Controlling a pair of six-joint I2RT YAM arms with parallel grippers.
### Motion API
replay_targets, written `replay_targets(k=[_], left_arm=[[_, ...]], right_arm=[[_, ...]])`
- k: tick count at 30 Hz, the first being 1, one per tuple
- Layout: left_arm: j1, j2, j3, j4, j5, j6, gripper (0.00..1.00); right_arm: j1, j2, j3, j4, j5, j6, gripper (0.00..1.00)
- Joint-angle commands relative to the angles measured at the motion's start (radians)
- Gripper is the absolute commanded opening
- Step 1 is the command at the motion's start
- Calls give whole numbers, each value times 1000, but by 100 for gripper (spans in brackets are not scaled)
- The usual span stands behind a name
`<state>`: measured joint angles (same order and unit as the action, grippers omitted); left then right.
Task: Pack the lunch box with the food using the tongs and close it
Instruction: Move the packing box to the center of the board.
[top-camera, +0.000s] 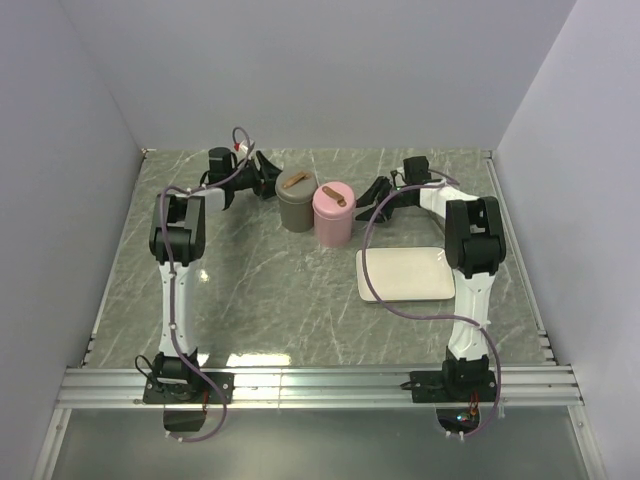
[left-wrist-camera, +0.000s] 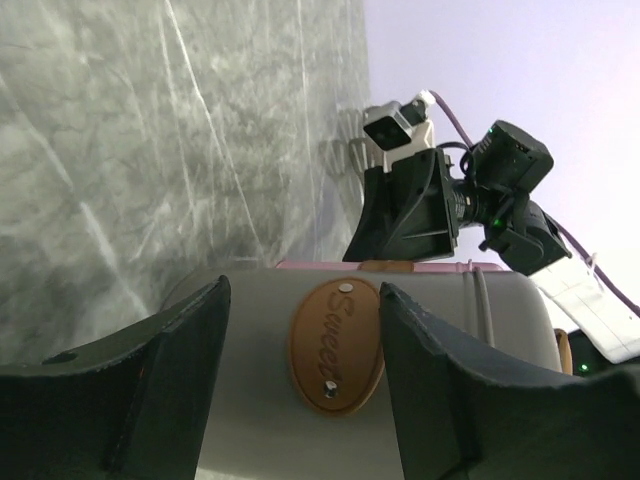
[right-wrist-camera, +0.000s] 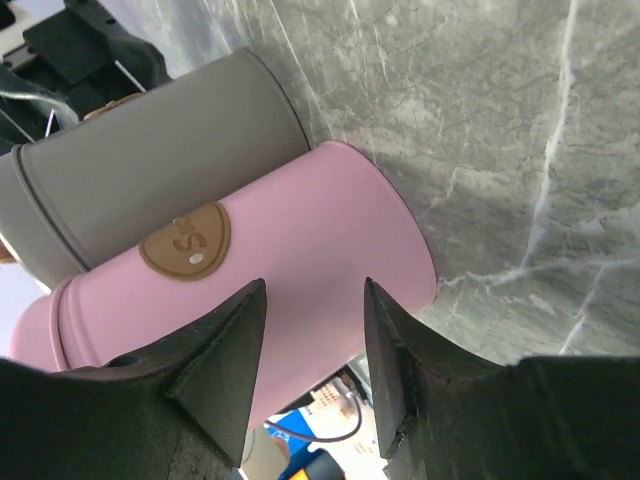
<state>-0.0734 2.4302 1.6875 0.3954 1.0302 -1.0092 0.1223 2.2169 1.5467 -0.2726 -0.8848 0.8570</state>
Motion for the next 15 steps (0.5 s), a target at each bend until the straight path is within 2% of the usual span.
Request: replay_targets(k=[1, 3, 8, 15], left_arm=[[-35, 23, 43, 117, 79, -51, 66], [-42, 24, 32, 149, 100, -75, 64], [-45, 12, 20, 112, 128, -29, 58], [-34, -78, -136, 86, 162, 26, 52]], right_arm=[[14, 10, 38, 4, -22, -29, 51], [23, 21, 50, -5, -19, -53, 50], [36, 50, 104, -37, -11, -95, 50], [56, 26, 79, -43, -36, -102, 49]])
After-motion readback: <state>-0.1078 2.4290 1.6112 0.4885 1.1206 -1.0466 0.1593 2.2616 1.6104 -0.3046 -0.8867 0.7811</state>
